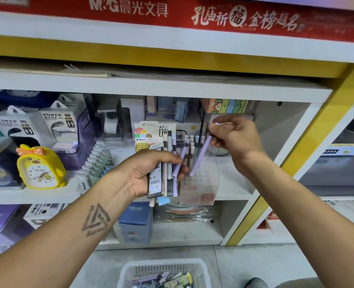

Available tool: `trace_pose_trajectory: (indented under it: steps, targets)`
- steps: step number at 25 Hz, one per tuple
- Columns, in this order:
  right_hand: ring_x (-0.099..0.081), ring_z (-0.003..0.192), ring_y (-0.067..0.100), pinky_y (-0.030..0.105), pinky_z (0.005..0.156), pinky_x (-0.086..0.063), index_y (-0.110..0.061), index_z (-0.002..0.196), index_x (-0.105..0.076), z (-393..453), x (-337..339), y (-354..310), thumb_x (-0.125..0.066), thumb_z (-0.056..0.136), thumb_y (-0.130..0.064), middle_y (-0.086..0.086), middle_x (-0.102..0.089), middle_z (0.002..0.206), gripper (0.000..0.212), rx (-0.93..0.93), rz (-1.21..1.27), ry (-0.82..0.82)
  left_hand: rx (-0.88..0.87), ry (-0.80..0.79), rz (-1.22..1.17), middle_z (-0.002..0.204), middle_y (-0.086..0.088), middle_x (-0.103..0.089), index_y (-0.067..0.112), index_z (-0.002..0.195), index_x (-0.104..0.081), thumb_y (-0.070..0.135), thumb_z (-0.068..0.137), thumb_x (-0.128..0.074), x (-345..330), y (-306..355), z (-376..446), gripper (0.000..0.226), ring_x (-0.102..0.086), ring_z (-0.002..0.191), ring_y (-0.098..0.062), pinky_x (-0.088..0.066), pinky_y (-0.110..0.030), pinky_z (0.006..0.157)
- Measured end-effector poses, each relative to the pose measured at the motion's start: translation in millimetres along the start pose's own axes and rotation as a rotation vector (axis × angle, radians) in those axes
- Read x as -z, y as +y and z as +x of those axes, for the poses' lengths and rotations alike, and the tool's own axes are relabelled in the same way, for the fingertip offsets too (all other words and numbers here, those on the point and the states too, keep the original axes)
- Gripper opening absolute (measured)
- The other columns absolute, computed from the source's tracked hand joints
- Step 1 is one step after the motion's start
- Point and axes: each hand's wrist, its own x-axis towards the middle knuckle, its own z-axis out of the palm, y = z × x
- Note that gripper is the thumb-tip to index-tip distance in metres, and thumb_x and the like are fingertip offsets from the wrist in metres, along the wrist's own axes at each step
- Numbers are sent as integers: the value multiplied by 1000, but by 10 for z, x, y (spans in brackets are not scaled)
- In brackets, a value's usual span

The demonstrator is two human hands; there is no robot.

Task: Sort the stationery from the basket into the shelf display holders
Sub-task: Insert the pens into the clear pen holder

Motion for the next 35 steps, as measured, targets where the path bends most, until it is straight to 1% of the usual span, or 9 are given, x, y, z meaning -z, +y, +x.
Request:
trace_pose_trajectory:
  steps: [3,7,11,19,23,25,27,30,35]
  targets:
    - [-67,57,19,39,63,-59,-3,100,-61,29,118,15,-67,94,-7,10,-70,68,9,186,-392,65,0,58,6,81,-20,-73,2,69,-78,2,62,-70,28,1,16,10,-70,65,-26,-60,-35,63]
    - [-68,76,23,46,72,-59,-12,96,-57,-67,78,128,-54,101,-16,7,-68,80,8,345,-856,-111,5,52,7,84,-21,-73,0,74,-78,1,61,-72,18,-12,28,14,-71,66,-26,-60,-34,61]
    - [-67,83,33,50,74,-57,-9,98,-54,-68,51,200,-50,103,-17,15,-67,85,10,371,-927,-180,-3,37,4,86,-20,-73,0,77,-78,0,60,-74,36,-12,43,17,-71,69,-26,-60,-34,62]
    - [-68,78,19,44,72,-57,-10,91,-60,-47,14,280,-54,101,-16,7,-67,83,13,381,-900,-246,-26,9,11,85,-22,-72,-1,80,-78,-1,58,-75,29,-11,28,22,-70,70,-28,-59,-33,63]
    - [-60,91,29,38,76,-52,-7,108,-71,-8,-24,331,-50,103,-17,8,-59,106,24,430,-1171,-202,-37,-12,19,88,-22,-73,0,81,-78,-1,58,-77,18,-17,16,23,-69,76,-29,-59,-34,67]
    - [-59,89,22,35,76,-51,-14,118,-69,-21,-65,298,-50,103,-26,4,-61,106,27,347,-1052,-175,-48,-26,17,90,-22,-73,1,82,-78,-3,59,-77,2,-22,16,23,-70,78,-30,-59,-35,65]
    - [-61,73,16,29,66,-51,-14,128,-64,-45,-106,234,-57,101,-30,4,-72,93,32,144,-602,-188,-55,-41,23,90,-22,-72,1,85,-78,-5,61,-75,-26,-32,10,26,-72,76,-30,-58,-34,60]
    - [-60,51,16,23,47,-45,0,115,-66,-116,-135,136,-69,94,-13,7,-71,69,25,-36,-78,-270,-40,-62,38,87,-21,-73,3,84,-78,-6,64,-74,-64,-45,5,22,-73,76,-30,-58,-32,59]
    - [-62,52,15,30,53,-51,1,108,-61,-20,48,19,-65,94,0,10,-68,68,15,70,-58,13,-9,34,-69,81,-23,-71,-2,84,-70,-7,74,-66,-23,-20,16,12,-73,73,-32,-60,-36,58]
